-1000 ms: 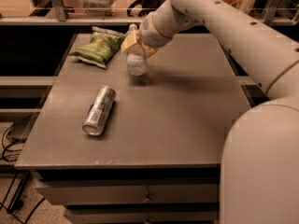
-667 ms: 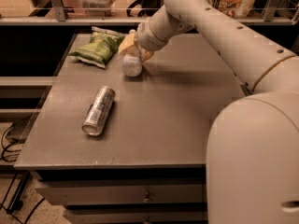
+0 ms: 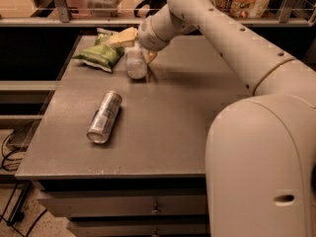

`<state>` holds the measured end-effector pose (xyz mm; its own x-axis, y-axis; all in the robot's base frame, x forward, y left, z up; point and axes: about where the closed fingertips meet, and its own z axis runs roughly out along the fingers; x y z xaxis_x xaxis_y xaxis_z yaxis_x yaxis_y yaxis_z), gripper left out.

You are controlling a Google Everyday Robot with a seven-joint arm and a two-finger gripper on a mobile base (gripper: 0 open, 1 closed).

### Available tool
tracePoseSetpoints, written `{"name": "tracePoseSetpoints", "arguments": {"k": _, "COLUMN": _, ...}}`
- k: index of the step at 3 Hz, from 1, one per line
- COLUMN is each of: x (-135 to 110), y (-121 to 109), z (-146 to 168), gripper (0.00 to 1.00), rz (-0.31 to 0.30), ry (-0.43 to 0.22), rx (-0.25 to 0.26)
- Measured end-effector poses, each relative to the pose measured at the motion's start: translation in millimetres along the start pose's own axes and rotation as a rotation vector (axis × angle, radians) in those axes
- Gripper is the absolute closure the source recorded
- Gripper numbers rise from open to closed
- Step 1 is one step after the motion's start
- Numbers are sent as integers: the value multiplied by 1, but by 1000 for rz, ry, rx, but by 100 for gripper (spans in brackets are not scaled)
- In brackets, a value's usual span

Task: Move blue plastic bottle near green jalapeno chip bag

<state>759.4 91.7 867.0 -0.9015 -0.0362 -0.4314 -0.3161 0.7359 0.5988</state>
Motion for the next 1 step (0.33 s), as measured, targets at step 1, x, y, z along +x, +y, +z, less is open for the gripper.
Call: {"name": "tracePoseSetpoints", "arguments": {"k": 1, "x": 0, "y": 0, "z": 0, "gripper": 0, "rz": 0, "ry": 0, "rx": 0}}
